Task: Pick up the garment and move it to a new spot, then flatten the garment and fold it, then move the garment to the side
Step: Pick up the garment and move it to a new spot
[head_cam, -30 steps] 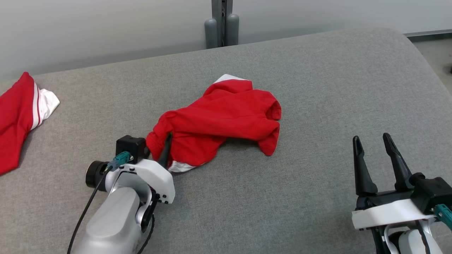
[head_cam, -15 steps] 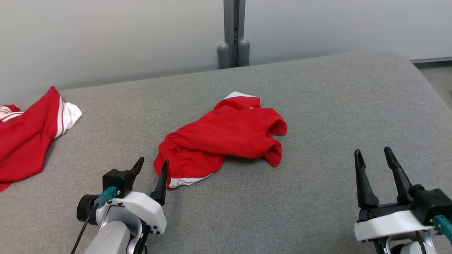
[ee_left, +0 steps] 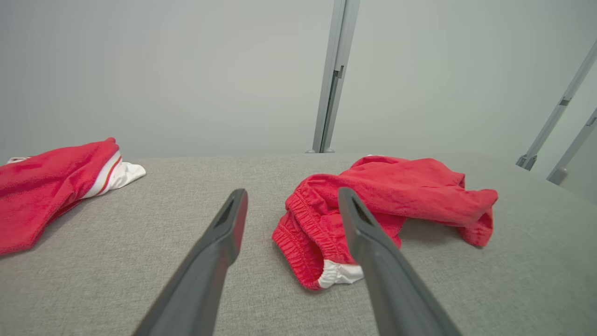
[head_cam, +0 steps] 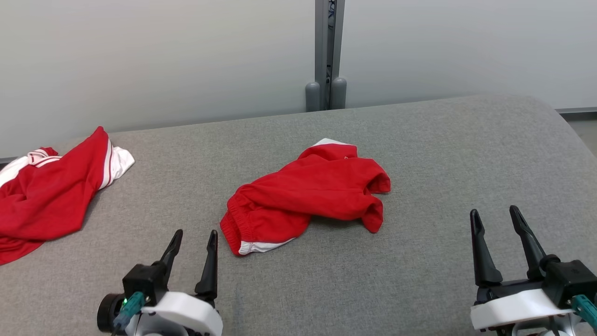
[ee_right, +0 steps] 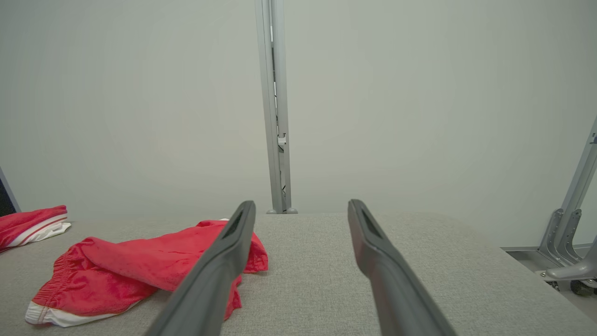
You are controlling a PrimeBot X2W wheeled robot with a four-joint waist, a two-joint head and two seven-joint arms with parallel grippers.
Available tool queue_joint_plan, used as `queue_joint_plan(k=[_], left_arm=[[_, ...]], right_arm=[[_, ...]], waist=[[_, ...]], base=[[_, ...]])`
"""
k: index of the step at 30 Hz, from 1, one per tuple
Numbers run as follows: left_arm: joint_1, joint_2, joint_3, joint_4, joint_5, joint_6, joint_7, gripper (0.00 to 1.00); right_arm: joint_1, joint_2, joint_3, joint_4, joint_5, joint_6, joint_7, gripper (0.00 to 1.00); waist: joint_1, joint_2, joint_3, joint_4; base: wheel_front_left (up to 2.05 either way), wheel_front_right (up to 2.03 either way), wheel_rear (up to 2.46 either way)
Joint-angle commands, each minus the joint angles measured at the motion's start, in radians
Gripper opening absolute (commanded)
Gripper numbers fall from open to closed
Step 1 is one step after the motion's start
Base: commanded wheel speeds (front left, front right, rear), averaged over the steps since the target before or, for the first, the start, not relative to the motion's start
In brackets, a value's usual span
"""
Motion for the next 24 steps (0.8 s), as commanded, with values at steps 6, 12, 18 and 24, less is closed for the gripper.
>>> queue_joint_plan(k=[6, 12, 18, 24], left_arm=[[0.09, -0.017, 0.054, -0.088, 0.052, 0.002, -0.002, 1.0], [0.127, -0.027, 0.068, -0.118, 0.076, -0.006, -0.002, 1.0], [0.136, -0.031, 0.077, -0.122, 0.08, -0.01, -0.002, 1.0], [0.13, -0.031, 0.076, -0.123, 0.063, -0.005, -0.002, 1.0]], right_arm=[[0.032, -0.006, 0.004, -0.011, 0.013, 0.001, -0.005, 1.0], [0.047, -0.006, 0.015, -0.008, 0.026, 0.001, -0.005, 1.0], [0.04, -0.006, 0.019, -0.003, 0.029, 0.001, -0.005, 1.0], [0.032, -0.006, 0.018, 0.001, 0.031, 0.001, -0.005, 1.0]], waist=[[0.0, -0.0001, -0.008, 0.01], [0.0, -0.0001, -0.007, 0.016], [0.0, -0.0001, -0.005, 0.018], [0.0, -0.0001, -0.006, 0.018]], base=[[0.0, 0.0, 0.0], [0.0, 0.0, 0.0], [0.0, 0.0, 0.0], [0.0, 0.0, 0.0]])
